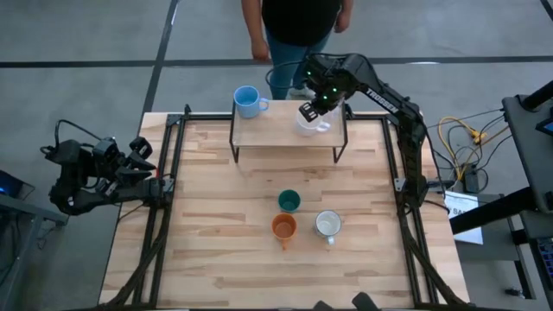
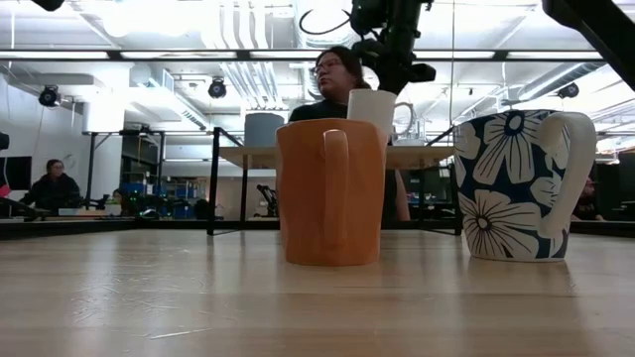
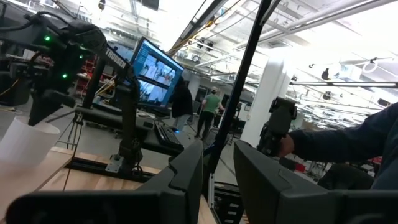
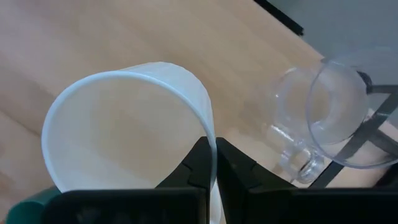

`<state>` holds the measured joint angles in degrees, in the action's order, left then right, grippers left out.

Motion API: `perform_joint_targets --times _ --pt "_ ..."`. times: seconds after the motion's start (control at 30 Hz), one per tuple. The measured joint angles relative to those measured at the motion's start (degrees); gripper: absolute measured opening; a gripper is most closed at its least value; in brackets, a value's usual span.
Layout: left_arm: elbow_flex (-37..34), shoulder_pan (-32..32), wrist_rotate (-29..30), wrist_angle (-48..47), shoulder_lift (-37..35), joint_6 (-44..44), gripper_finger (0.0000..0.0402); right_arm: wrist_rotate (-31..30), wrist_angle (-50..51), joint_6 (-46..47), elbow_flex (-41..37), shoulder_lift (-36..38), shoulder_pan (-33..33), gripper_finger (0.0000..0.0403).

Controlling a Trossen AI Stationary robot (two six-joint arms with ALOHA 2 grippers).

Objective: Stack small to large cups/mugs on shelf
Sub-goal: Put the white mug on the shelf

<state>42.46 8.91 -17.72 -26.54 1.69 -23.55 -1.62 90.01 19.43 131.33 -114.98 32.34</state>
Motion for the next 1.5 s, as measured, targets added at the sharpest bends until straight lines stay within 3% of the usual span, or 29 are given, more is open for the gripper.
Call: perform_joint_targets --times 1.5 --pt "0.00 0.00 -0.04 0.08 0.00 -0.07 0.0077 -2.96 -2.43 -0.20 -1.89 -0.02 0.21 0.0017"
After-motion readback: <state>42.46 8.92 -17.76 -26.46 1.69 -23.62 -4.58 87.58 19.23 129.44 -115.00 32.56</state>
